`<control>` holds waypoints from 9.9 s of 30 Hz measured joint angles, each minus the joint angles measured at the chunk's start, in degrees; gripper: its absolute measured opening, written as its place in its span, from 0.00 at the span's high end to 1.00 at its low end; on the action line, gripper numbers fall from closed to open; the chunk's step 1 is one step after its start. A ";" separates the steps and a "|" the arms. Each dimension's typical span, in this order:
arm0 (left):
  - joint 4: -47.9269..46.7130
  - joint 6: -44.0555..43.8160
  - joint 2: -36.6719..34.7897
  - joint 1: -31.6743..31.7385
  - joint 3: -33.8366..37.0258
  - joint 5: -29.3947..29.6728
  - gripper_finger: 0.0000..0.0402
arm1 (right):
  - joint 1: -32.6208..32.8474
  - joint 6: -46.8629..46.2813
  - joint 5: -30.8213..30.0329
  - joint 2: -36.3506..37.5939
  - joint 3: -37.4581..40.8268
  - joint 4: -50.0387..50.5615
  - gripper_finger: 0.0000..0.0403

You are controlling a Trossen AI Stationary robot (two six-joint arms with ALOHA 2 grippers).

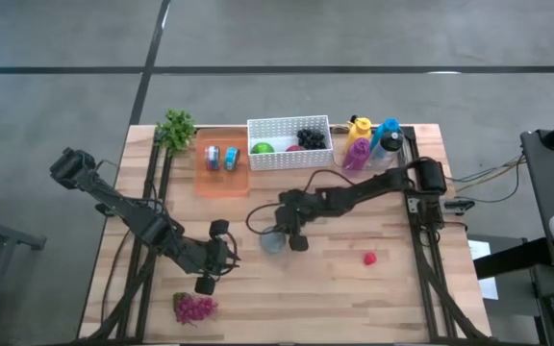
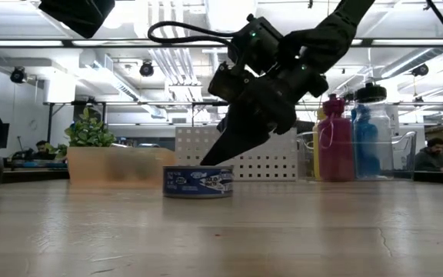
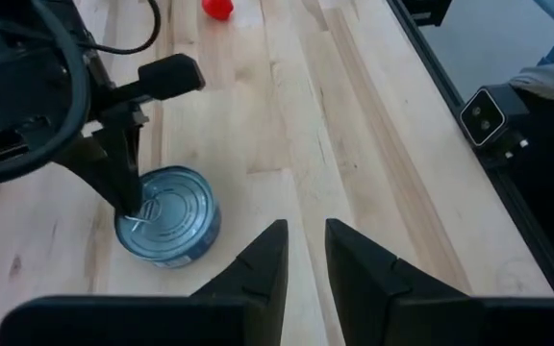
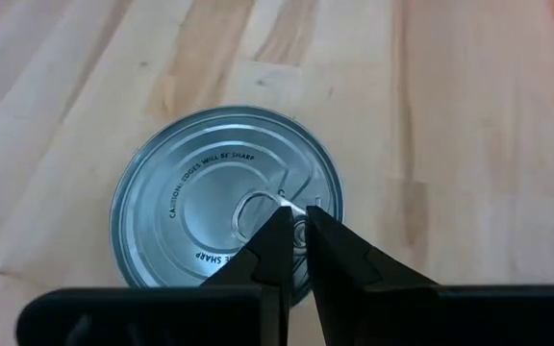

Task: Pick & Place Food Item
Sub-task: Put the blue tuna can into the orange bin

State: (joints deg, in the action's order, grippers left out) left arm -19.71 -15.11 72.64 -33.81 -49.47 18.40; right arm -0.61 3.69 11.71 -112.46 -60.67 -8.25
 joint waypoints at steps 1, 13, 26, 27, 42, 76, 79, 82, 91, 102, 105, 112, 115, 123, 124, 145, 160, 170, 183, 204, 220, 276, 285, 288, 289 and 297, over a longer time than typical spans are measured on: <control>0.03 -0.09 0.00 0.00 0.00 0.00 0.80 | 0.01 0.10 -0.18 0.60 0.07 0.64 0.93; 0.08 -1.62 -0.02 0.27 0.00 0.98 0.80 | 3.10 2.95 -0.09 13.04 1.27 5.13 0.93; 1.27 -1.40 5.78 5.32 0.04 3.32 0.80 | 10.73 3.99 -7.55 30.67 7.34 9.13 0.93; 1.74 -1.43 6.47 6.09 0.00 3.24 0.80 | 11.33 3.98 -8.01 31.54 7.91 9.38 0.93; 5.08 -32.81 17.89 17.21 -1.35 -2.09 0.80 | 14.98 3.91 -10.43 39.34 11.93 9.87 0.93; -0.04 -42.18 25.88 21.82 -4.55 -1.46 0.80 | 14.98 4.21 -10.38 39.23 11.92 9.64 0.93; 0.10 -42.23 25.88 21.87 -4.53 -1.46 0.80 | 14.98 4.21 -10.38 39.23 11.92 9.63 0.93; 0.49 -42.21 25.88 21.87 -4.57 -1.47 0.80 | 14.98 4.10 -10.38 39.23 11.89 9.64 0.93; 0.84 -42.12 25.88 21.87 -4.57 -1.92 0.80 | 14.98 4.45 -10.36 39.21 11.87 9.64 0.93; 1.01 -41.94 27.26 21.87 -4.63 -1.88 0.81 | 14.98 4.46 -10.35 39.21 11.83 9.38 0.93; 0.73 -41.94 27.15 21.87 -4.68 -1.91 0.83 | 14.98 4.46 -10.36 39.21 11.83 9.37 0.93; 0.11 -41.94 27.06 21.91 -4.70 -1.91 0.96 | 14.98 4.45 -10.36 39.21 11.83 9.37 0.93; -0.26 -41.94 27.02 21.91 -4.70 -1.86 0.99 | 14.98 4.43 -10.36 39.21 11.83 9.37 0.93; -4.33 -43.41 26.96 21.97 -4.64 -1.64 1.00 | 14.98 4.28 -10.36 39.21 11.83 9.37 0.93; -4.93 -43.45 27.11 21.97 -4.53 -2.12 1.00 | 14.98 4.26 -10.36 39.21 11.83 9.37 0.93; -6.43 -43.26 27.39 21.91 -3.33 0.48 1.00 | 14.98 4.43 -10.36 39.19 11.83 9.37 0.93; -5.24 -40.19 26.10 21.91 -6.52 0.81 1.00 | 14.96 4.47 -10.36 39.19 11.83 9.37 0.93; -4.52 -38.65 26.19 21.91 -7.64 4.15 1.00 | 14.96 4.48 -10.36 39.19 11.83 9.35 0.93; -1.72 -38.88 28.35 21.91 -6.43 4.31 1.00 | 14.96 4.51 -10.36 39.19 11.83 9.31 0.93; -3.03 -38.95 27.54 21.91 -6.29 7.04 1.00 | 14.96 4.91 -10.36 39.19 11.85 9.40 0.93; -3.54 -39.32 27.47 21.91 -6.29 7.98 1.00 | 14.96 4.91 -10.36 39.19 11.87 9.44 0.93; 4.31 -40.85 27.76 22.31 1.34 7.41 1.00 | 14.94 5.33 -10.36 39.19 11.87 9.46 0.93; 9.84 -41.92 27.58 22.35 5.78 8.07 1.00 | 14.94 5.33 -10.36 39.19 11.87 9.52 0.93; 9.86 -41.92 27.56 22.35 5.81 8.04 1.00 | 14.95 5.33 -10.36 39.19 11.87 9.53 0.93; 9.82 -41.88 27.39 22.35 5.82 7.99 1.00 | 14.96 5.33 -10.36 39.19 11.87 9.53 0.93; 8.19 -41.95 24.43 22.25 6.02 6.47 1.00 | 14.95 5.33 -10.37 39.19 11.87 9.67 0.93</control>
State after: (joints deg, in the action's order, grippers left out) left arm -11.53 -57.07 97.08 -11.56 -43.45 24.87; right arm 14.33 9.02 1.34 -73.28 -48.80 1.42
